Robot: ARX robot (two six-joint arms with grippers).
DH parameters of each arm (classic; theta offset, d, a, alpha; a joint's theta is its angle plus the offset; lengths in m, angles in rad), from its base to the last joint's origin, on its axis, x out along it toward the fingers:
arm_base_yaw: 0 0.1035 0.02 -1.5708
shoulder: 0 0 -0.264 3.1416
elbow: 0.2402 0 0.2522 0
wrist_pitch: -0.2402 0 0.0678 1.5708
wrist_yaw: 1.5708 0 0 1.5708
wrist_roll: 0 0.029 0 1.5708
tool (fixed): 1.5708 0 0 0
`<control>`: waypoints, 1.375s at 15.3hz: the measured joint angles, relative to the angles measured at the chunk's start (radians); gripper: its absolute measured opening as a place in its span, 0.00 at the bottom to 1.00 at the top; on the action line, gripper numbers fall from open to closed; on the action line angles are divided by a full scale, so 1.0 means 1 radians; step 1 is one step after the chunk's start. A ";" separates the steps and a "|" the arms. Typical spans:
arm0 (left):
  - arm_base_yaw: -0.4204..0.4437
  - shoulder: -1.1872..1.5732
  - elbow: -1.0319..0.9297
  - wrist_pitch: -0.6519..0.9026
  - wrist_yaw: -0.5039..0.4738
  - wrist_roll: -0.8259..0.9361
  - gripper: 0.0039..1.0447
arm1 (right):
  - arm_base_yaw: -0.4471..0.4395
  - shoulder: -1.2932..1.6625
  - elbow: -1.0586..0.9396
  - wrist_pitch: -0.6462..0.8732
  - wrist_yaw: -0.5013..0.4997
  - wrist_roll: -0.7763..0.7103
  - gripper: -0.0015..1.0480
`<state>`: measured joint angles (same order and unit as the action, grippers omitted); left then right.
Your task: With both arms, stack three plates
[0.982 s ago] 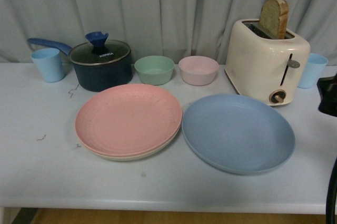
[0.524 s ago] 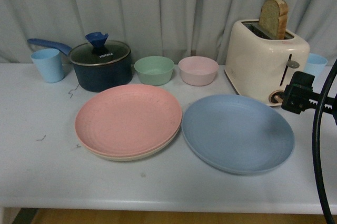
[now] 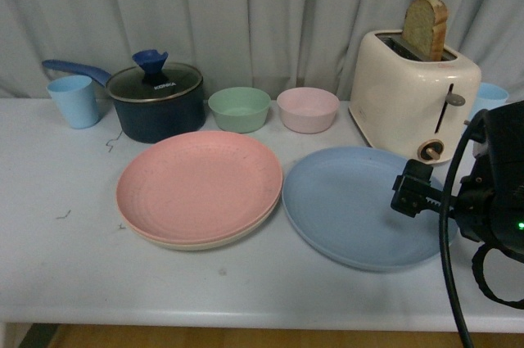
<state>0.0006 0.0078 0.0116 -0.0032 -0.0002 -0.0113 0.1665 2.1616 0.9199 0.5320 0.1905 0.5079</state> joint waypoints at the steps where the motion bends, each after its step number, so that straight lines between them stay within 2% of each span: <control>1: 0.000 0.000 0.000 0.000 0.000 0.000 0.94 | 0.005 0.013 0.015 -0.018 0.008 0.000 0.94; 2: 0.000 0.000 0.000 0.000 0.000 0.000 0.94 | 0.003 0.022 0.023 -0.024 0.015 -0.001 0.91; 9: 0.000 0.000 0.000 0.000 0.000 0.000 0.94 | -0.011 0.029 0.030 -0.008 0.041 -0.030 0.16; 10: 0.000 0.000 0.000 0.000 0.000 0.000 0.94 | -0.019 0.029 0.030 -0.006 0.035 -0.031 0.07; 11: 0.000 0.000 0.000 0.000 0.000 0.000 0.94 | -0.021 0.029 0.029 0.004 0.013 -0.032 0.02; 13: 0.000 0.000 0.000 0.000 0.000 0.000 0.94 | -0.032 0.023 0.003 0.042 -0.013 -0.031 0.02; 15: 0.000 0.000 0.000 0.000 0.000 0.000 0.94 | -0.074 -0.043 -0.103 0.149 -0.043 -0.058 0.02; 18: 0.000 0.000 0.000 0.000 0.000 0.000 0.94 | -0.214 -0.266 -0.303 0.180 -0.167 -0.067 0.02; 20: 0.000 0.000 0.000 0.000 0.000 0.000 0.94 | -0.206 -0.468 -0.390 0.123 -0.227 -0.031 0.02; 21: 0.000 0.000 0.000 0.000 0.000 0.000 0.94 | -0.150 -0.557 -0.391 0.124 -0.232 -0.008 0.02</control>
<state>0.0006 0.0078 0.0116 -0.0032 -0.0002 -0.0109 0.0166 1.6047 0.5285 0.6556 -0.0410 0.5003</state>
